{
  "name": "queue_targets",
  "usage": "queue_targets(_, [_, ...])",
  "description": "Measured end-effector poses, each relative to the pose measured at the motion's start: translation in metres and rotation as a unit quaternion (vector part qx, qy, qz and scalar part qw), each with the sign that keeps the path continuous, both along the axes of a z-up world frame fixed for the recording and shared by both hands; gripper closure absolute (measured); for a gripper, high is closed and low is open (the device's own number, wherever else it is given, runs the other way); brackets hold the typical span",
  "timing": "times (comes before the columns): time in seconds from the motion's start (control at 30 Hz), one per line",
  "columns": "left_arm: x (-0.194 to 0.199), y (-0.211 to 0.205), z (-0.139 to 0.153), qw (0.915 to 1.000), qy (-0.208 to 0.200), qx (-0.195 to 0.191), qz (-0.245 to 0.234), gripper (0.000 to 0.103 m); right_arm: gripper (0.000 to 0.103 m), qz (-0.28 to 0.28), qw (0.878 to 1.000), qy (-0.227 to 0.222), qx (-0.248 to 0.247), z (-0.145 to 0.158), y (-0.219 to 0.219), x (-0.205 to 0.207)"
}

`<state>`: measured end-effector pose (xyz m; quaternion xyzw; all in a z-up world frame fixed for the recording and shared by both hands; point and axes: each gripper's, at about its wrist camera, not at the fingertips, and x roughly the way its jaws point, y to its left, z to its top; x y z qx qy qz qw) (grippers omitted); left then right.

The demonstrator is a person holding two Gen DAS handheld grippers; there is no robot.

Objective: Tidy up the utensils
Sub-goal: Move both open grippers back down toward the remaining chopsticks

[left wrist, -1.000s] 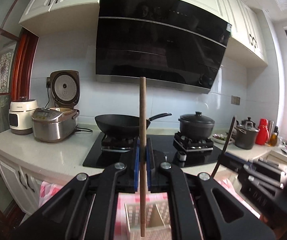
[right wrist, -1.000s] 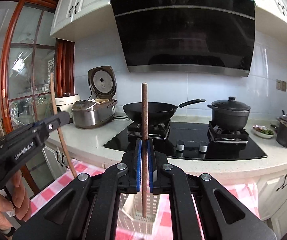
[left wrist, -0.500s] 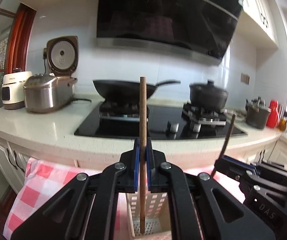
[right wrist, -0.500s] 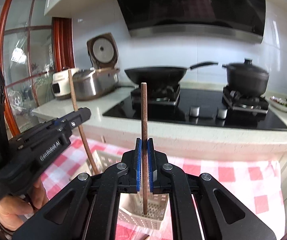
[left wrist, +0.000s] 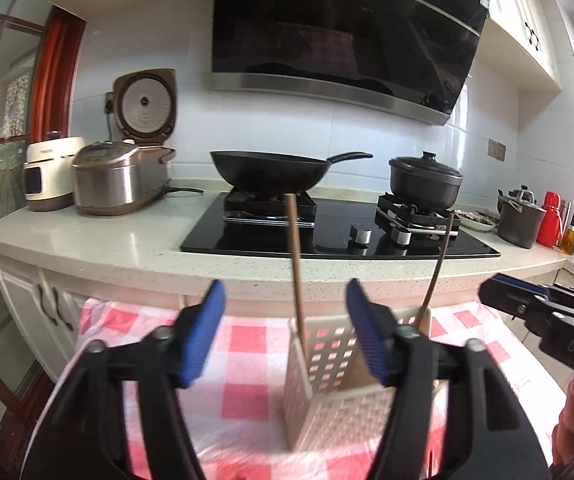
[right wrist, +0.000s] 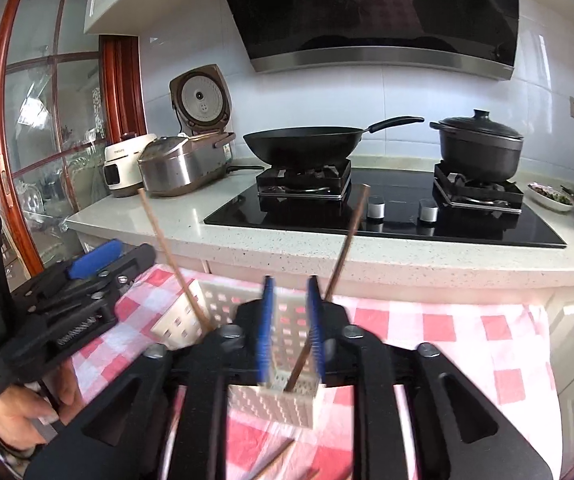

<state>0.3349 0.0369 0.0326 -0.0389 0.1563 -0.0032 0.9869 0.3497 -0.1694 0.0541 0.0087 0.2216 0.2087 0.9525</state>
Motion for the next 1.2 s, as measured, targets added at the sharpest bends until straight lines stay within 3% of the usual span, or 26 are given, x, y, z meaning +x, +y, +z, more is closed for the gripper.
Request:
queue_targets(0.07, [-0.017,0.003,0.001,1.0,0.002,0.004,0.003,0.027,0.06,-0.005,1.0,-0.002,0.004,-0.003,-0.006,-0.015])
queue_targets(0.2, [-0.057,0.009,-0.009,0.9998,0.01,0.009,0.015,0.013,0.06,-0.026,1.0,0.016,0.001,-0.022,-0.016,-0.043])
queue_targets(0.3, [-0.079,0.015,-0.022,0.9991,0.028,0.008,0.032,0.008,0.06,-0.042,0.998,0.048,0.015,-0.043,-0.027,-0.058])
queue_targets(0.57, [-0.111,0.028,-0.064,0.9948,0.093,-0.004,0.04,0.008,0.06,-0.075,0.989,0.123,0.015,-0.102,-0.043,-0.076])
queue_targets(0.83, [-0.126,0.035,-0.093,0.9921,0.114,-0.008,0.051,0.008,0.06,-0.094,0.979,0.178,0.001,-0.15,-0.04,-0.074])
queue_targets(1.07, [-0.124,0.044,-0.103,0.9902,0.127,-0.009,0.057,0.008,0.065,-0.106,0.971,0.216,-0.014,-0.172,-0.029,-0.065])
queue_targets(1.2, [-0.119,0.049,-0.111,0.9883,0.141,-0.014,0.058,0.009,0.066,-0.114,0.969,0.214,-0.037,-0.172,-0.021,-0.064])
